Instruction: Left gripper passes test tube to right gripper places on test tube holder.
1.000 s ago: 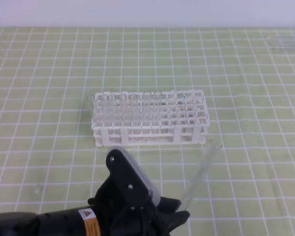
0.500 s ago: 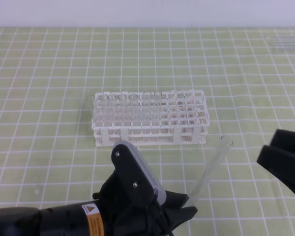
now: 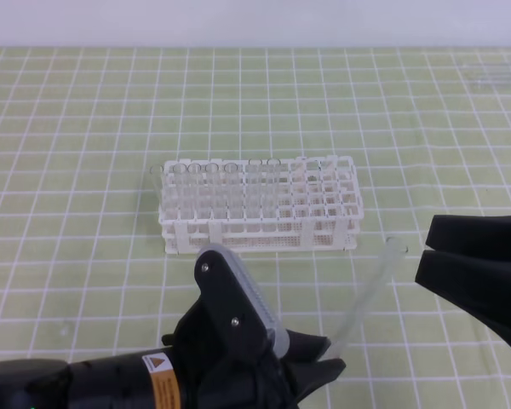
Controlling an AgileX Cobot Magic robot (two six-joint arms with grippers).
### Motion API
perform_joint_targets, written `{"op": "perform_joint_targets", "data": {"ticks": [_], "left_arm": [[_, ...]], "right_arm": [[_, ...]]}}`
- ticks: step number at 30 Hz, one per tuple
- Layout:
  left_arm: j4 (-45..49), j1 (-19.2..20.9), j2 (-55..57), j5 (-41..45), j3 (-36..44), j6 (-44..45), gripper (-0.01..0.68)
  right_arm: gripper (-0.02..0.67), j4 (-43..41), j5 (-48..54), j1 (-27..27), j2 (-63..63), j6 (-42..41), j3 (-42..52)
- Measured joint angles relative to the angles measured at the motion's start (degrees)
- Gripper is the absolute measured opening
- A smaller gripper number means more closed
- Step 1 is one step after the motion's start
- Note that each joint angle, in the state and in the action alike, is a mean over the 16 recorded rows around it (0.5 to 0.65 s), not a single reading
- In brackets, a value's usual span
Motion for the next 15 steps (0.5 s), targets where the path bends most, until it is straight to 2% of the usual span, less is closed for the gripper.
{"op": "perform_joint_targets", "data": {"ticks": [15], "left_arm": [[-4.78, -0.03, 0.48, -6.61, -0.4, 2.96, 0.008]], "right_arm": [[0.041, 1.47, 0.59, 0.02, 0.47, -3.47, -0.03]]}}
